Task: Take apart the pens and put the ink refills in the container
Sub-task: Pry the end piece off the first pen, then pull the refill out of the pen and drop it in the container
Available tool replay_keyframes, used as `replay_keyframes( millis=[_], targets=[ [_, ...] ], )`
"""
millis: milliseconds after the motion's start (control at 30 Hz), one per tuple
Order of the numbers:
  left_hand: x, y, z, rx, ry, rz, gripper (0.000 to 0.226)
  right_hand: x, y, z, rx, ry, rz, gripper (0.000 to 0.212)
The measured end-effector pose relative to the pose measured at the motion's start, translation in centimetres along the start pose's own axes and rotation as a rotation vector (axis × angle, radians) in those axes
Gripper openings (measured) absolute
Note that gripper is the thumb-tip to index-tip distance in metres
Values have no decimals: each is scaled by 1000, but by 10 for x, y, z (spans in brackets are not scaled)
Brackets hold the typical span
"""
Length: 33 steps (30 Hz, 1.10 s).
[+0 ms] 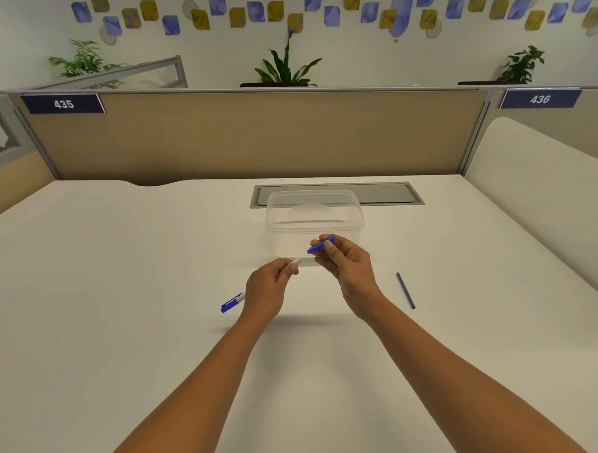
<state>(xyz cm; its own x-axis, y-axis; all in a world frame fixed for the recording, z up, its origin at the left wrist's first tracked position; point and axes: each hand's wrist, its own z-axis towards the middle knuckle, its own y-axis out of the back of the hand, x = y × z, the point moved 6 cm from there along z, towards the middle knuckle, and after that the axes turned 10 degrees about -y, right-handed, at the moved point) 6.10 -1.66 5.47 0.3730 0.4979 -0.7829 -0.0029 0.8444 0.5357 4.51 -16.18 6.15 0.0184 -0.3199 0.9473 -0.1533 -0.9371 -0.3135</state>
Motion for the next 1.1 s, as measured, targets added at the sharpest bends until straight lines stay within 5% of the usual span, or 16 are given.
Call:
replay_keyframes(
  millis=[500, 733, 1100],
  targets=[
    [2, -1, 0, -54, 25, -96, 24, -2, 13, 3, -122, 16, -66, 10],
    [7, -5, -3, -41, 53, -171, 24, -10, 40, 1, -433, -17, -462, 7],
    [10, -7, -10, 5, 68, -81, 28, -33, 48, -6, -407, 33, -1012, 13]
  ],
)
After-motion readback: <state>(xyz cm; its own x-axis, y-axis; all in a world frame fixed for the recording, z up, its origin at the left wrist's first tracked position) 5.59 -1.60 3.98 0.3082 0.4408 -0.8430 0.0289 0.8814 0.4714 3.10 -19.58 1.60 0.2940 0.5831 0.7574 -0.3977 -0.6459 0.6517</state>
